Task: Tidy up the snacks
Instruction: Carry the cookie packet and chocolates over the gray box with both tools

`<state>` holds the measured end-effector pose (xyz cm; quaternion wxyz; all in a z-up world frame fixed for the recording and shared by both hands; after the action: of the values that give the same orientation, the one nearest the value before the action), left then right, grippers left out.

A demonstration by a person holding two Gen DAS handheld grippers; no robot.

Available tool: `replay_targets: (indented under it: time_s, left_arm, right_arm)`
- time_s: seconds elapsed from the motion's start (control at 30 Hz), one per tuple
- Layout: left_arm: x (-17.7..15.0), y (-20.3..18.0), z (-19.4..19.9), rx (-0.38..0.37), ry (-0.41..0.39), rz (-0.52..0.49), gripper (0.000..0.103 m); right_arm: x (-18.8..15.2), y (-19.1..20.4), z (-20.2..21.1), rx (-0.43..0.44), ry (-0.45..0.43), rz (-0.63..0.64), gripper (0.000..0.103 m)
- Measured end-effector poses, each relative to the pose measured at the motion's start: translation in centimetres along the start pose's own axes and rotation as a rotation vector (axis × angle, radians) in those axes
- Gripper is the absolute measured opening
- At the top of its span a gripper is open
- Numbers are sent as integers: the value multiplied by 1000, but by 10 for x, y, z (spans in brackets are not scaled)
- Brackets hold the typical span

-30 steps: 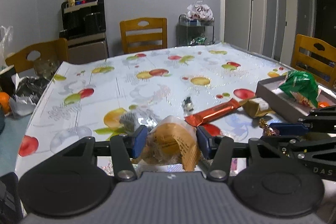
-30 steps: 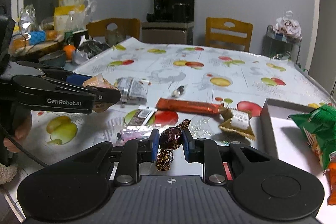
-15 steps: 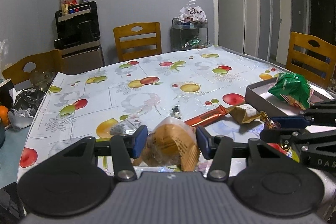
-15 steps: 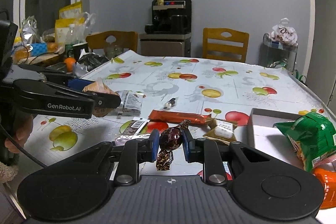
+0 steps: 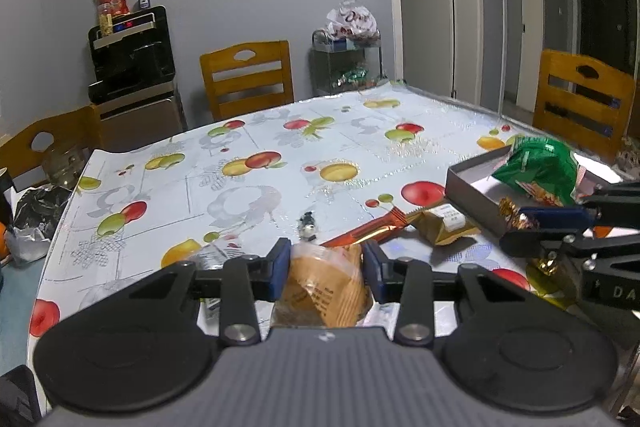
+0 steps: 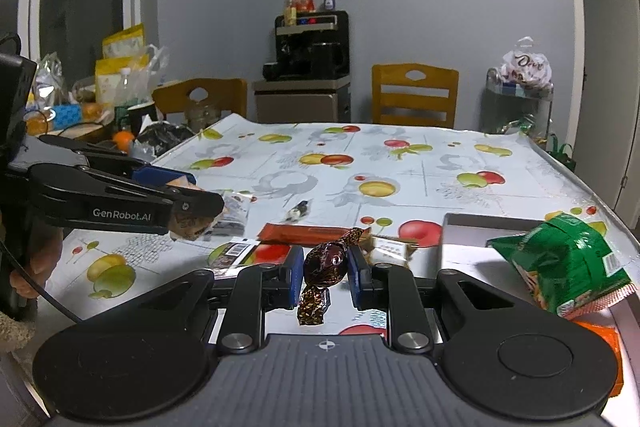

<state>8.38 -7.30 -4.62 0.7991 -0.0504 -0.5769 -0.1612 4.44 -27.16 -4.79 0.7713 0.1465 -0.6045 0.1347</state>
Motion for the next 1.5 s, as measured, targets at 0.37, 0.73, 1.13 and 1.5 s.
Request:
replay_targets:
  time_s: [0.37,0.73,1.13,1.5]
  left_arm:
    - [2,-21,-15,-24,15,-17,36]
    - [36,-69,-26,-91,-25,-60,36]
    - [58,-151,-52,-222,-26,-114,36]
    - [52,-225,-45,-421,-17,-166,36]
  right_arm:
    - [-1,-28,13,-27,-14,-39,25]
    - [1,-67,30,-79,-43,-72,25]
    - [-12,-117,54,-134,-24,-98,25]
    - [-25,-160,107,-209,12,-111,25]
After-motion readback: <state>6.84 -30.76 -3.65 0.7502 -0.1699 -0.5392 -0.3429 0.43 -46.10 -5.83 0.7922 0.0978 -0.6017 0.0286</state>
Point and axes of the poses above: each gripper's, at about its wrist camera, not at the fingertips, and z roughly against the way its jaws point, y to its left, x to its top, the point moved 9 cm from there along -z, roughly the way its jaws point, and after that the axes turned 12 degrees about -y, right-handed, at the moved point
